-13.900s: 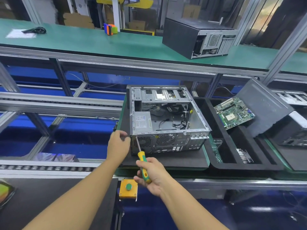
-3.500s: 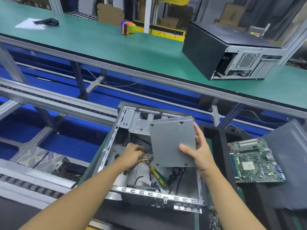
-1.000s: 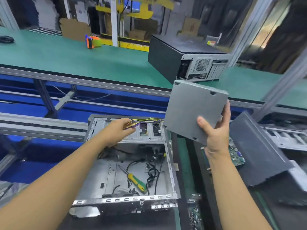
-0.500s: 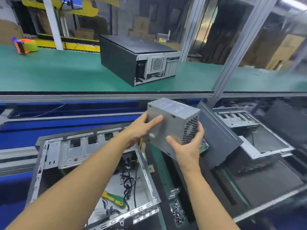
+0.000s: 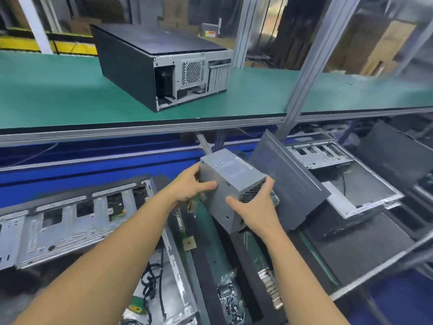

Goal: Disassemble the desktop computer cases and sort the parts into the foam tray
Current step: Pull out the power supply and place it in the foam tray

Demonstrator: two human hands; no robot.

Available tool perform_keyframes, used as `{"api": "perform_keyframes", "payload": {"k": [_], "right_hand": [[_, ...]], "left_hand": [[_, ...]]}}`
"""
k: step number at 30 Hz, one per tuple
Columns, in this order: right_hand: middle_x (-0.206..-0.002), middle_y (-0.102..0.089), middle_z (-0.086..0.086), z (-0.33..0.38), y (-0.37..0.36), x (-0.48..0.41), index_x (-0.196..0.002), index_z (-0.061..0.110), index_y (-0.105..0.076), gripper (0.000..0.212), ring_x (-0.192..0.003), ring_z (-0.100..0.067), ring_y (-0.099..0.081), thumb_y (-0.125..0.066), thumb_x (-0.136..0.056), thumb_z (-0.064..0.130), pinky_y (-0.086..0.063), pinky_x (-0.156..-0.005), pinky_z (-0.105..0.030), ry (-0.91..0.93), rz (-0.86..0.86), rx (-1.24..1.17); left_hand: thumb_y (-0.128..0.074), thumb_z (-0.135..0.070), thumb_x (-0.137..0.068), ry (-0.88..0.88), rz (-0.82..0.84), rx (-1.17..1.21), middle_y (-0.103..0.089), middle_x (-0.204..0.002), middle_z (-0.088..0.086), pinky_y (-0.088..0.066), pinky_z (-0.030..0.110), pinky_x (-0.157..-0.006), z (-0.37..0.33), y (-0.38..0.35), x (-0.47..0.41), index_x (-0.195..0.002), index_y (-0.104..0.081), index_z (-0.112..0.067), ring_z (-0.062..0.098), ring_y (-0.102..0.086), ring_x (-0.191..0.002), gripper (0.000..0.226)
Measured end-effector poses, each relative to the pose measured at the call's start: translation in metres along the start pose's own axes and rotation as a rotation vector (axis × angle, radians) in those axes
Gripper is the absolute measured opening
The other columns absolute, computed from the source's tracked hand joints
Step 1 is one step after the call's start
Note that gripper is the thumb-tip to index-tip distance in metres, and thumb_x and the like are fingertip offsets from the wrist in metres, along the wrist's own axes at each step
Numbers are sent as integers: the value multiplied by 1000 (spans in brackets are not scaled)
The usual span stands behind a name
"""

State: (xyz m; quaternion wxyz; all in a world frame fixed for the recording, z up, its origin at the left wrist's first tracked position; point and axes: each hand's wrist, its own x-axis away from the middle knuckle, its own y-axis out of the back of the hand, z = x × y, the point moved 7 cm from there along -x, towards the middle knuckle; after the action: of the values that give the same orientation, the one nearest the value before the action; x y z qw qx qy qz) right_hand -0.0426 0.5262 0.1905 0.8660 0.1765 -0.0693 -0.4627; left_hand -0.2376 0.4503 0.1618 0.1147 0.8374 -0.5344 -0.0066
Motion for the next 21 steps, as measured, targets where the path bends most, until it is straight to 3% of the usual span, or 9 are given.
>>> {"api": "perform_keyframes", "payload": {"k": [3, 5, 6, 8, 10, 14, 17, 19, 21], "right_hand": [[-121, -49, 14, -29, -16, -20, -115, 47, -30, 79, -107, -2, -55, -83, -56, 45, -52, -77, -23, -18, 28, 20], [-121, -44, 12, -48, -30, -28, -119, 37, -31, 81, -107, 6, -50, -84, -58, 40, -48, -77, -13, -16, 5, 26], [-119, -43, 13, -56, -38, -32, -118, 35, -32, 80, -107, 12, -47, -85, -58, 38, -45, -76, -7, -9, -10, 19], [-117, -45, 15, -70, -52, -40, -116, 37, -34, 78, -105, 18, -46, -86, -58, 37, -42, -75, -2, -25, -32, -16], [-117, -46, 18, -80, -66, -51, -117, 39, -34, 78, -107, 16, -46, -86, -58, 38, -42, -77, -3, -44, -49, -56], [-116, -39, 24, -96, -86, -73, -125, 39, -29, 88, -108, 13, -44, -89, -62, 32, -36, -80, 2, -76, -71, -46], [-131, -38, 12, -110, -95, -90, -149, 31, -21, 109, -124, -9, -40, -90, -64, 38, -43, -93, -20, -106, -42, 99], [-126, -34, 7, -109, -105, -100, -152, 37, -12, 114, -118, -17, -45, -86, -65, 45, -51, -84, -33, -94, -1, 231], [-112, -28, 6, -102, -118, -106, -149, 40, -15, 108, -107, -21, -47, -83, -66, 48, -48, -71, -32, -74, 17, 354]], "left_hand": [[-75, -10, -87, 202, 72, 161, -65, -121, -2, -55, 28, -67, 34, -8, -12, -130, -55, -24, 14, -68, -93, 49], [-66, -9, -85, 313, -4, 410, -68, -99, 6, -53, 33, -56, 46, -9, -23, -108, -68, -17, 20, -68, -73, 25], [-62, -18, -82, 356, -86, 514, -65, -89, 8, -50, 33, -52, 49, -8, -30, -95, -69, -14, 21, -64, -65, 16], [-56, -46, -87, 425, -243, 516, -63, -85, 10, -47, 32, -54, 54, -6, -46, -94, -65, -12, 24, -60, -67, 36], [-56, -65, -86, 418, -336, 299, -69, -96, 9, -47, 32, -61, 59, -2, -65, -107, -60, -14, 25, -62, -77, 55], [-72, -44, -86, 319, -417, 79, -64, -104, 5, -45, 30, -62, 74, 13, -92, -99, -46, -22, 17, -61, -82, 37], [-73, -40, -87, 252, -374, 12, -64, -101, 4, -46, 30, -66, 87, 17, -109, -97, -48, -21, 20, -63, -87, 34], [-72, -37, -89, 232, -365, 23, -65, -102, 6, -48, 31, -70, 98, 19, -119, -100, -50, -16, 25, -65, -93, 33], [-70, -33, -93, 230, -375, 65, -66, -104, 9, -50, 36, -75, 109, 25, -128, -102, -51, -13, 28, -66, -96, 29]]}}
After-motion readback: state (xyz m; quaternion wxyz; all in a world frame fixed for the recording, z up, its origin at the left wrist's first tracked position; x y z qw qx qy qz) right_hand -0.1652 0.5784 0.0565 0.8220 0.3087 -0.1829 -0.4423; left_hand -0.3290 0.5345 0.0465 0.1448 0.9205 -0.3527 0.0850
